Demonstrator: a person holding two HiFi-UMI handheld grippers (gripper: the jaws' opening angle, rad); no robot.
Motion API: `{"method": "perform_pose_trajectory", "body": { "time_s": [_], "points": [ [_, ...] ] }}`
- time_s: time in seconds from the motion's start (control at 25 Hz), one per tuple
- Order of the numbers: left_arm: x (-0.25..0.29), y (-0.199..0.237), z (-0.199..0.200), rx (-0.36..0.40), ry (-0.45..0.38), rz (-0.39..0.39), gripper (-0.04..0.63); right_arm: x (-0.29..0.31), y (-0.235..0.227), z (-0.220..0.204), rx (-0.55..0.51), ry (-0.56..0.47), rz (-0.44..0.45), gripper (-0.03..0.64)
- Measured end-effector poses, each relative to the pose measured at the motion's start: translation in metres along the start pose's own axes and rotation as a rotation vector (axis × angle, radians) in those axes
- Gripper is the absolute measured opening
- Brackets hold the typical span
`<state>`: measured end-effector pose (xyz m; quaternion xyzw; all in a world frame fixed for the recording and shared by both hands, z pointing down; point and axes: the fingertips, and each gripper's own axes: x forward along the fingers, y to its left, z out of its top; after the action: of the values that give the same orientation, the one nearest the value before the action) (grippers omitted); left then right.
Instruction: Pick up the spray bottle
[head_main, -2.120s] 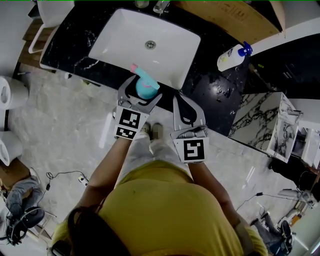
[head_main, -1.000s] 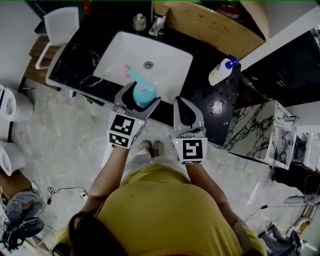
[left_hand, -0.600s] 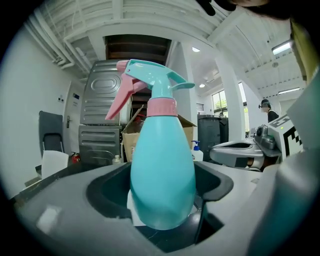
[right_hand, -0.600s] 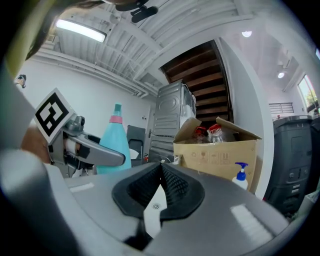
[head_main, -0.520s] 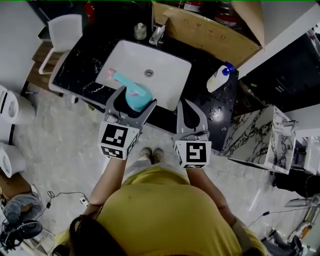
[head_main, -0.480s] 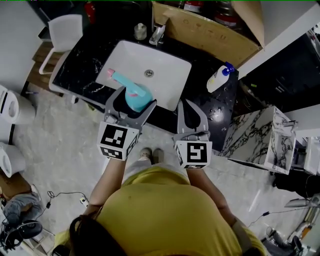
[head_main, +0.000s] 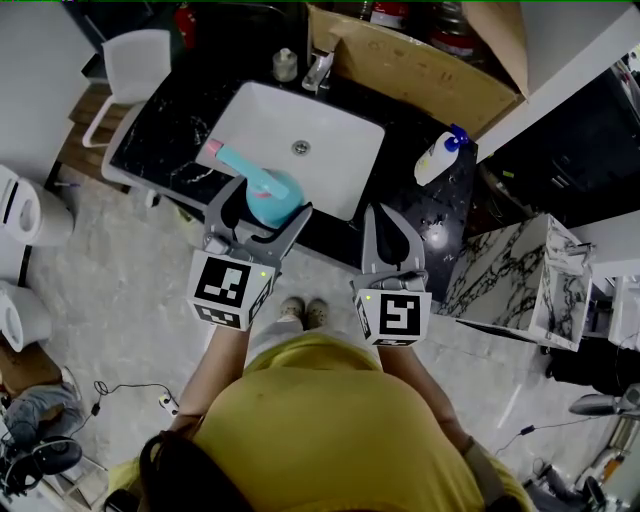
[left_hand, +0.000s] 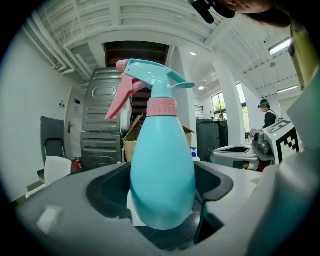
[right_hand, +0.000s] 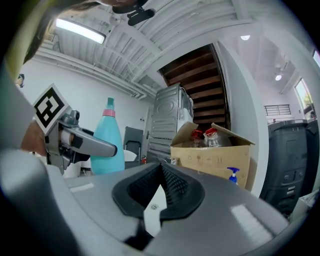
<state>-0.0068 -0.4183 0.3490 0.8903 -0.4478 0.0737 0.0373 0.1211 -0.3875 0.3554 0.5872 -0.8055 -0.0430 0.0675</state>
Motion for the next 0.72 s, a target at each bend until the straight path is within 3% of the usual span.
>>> {"method": "perform_pose_trajectory", "body": {
  "time_s": [0.72],
  "points": [
    [-0.005,-0.007,-0.003,-0.005,0.001,-0.017,0.39,-0.011,0.001,0.002,-0.014,0.0,-0.018,0.0]
  ]
}}
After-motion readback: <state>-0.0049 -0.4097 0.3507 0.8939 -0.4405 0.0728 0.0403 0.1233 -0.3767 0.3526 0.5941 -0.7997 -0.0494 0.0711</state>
